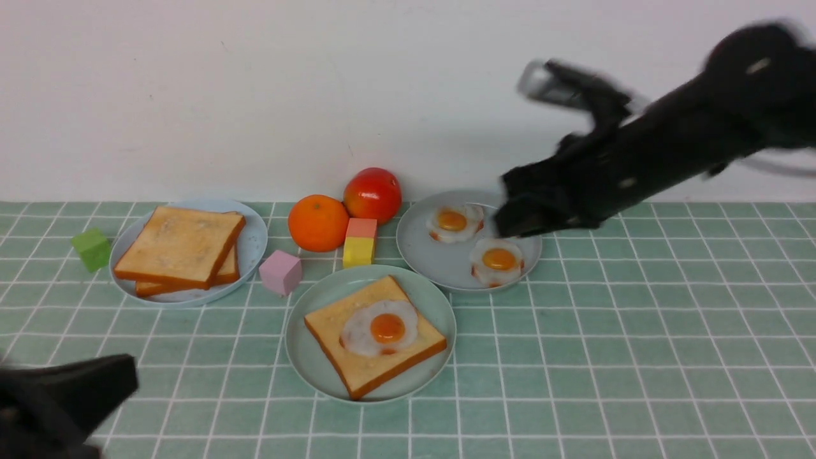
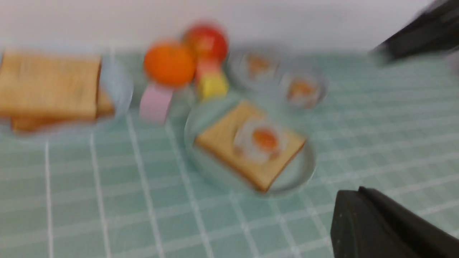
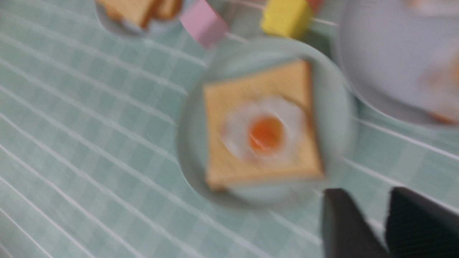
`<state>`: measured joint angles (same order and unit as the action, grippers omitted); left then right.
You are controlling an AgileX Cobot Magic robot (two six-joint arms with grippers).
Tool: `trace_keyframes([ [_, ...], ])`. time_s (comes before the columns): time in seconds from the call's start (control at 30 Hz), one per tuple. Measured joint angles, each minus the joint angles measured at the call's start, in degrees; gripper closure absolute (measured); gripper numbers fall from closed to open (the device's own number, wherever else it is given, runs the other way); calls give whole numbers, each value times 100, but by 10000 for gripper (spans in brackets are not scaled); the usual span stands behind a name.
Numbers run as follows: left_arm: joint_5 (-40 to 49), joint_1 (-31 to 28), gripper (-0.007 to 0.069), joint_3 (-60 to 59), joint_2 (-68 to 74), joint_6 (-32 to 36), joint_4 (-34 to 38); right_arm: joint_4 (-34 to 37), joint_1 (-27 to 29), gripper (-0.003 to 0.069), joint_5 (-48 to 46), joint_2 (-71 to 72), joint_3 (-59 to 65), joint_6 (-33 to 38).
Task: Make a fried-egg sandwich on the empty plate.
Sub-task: Use the left arm to grab a slice of bread
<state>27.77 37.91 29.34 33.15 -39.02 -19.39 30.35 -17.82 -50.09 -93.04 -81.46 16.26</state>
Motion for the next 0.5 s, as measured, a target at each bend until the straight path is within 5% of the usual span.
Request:
trace_keyframes([
  [0.1, 514, 0, 638, 593, 1001, 76, 153, -988, 0, 629, -613, 851, 0, -388],
  [0.23, 729, -85, 638, 1413, 2324, 527, 191, -1734, 0, 666, -1018, 1694, 79, -781],
  [0.5, 623, -1927, 638, 2994, 4806, 1870, 931, -1966, 0, 659, -1239, 3359, 1085, -999],
])
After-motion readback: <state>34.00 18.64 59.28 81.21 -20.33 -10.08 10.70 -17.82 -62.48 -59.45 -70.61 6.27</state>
